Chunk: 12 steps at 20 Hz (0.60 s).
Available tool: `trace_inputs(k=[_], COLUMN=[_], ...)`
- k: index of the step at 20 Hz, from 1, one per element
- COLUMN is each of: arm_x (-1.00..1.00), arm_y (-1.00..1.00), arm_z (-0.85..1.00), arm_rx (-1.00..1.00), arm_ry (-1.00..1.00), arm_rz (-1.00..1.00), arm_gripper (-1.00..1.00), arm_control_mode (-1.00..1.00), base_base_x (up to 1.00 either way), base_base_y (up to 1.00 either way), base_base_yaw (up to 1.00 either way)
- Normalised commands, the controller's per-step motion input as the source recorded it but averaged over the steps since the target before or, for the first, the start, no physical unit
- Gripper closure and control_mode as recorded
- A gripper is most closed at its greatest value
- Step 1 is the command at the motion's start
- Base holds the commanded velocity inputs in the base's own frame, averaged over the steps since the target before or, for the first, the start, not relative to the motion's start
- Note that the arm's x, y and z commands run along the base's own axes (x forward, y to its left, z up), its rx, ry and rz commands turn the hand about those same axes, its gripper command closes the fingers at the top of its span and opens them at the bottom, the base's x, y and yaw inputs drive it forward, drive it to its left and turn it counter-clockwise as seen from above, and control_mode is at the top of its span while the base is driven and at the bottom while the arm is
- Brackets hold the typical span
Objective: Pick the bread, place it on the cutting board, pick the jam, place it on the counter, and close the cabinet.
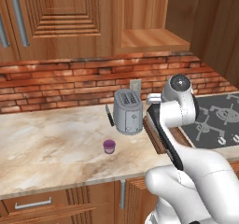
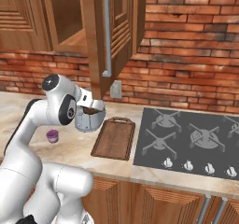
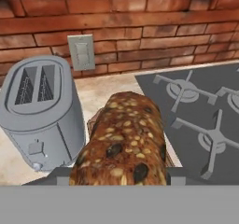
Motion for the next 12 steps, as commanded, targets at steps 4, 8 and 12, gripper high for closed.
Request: trace_inputs(k=[4, 8, 12], arm_x=[0.15, 0.10, 0.07], arm_y=[-0.09, -0.11, -0.08], arm_z=[-0.37, -0.36, -0.30], arm_rx=[0.00, 0.00, 0.00], arm_ry=[0.00, 0.00, 0.03], arm_rz=[0.00, 0.00, 0.00], arm_gripper=[1.00, 1.00, 1.00], arm_control_mode=[-1.00, -1.00, -1.00], base_base_x=[0.00, 0.00, 0.00], base_base_y=[0.00, 0.00, 0.00], base_base_yaw=[0.00, 0.00, 0.00])
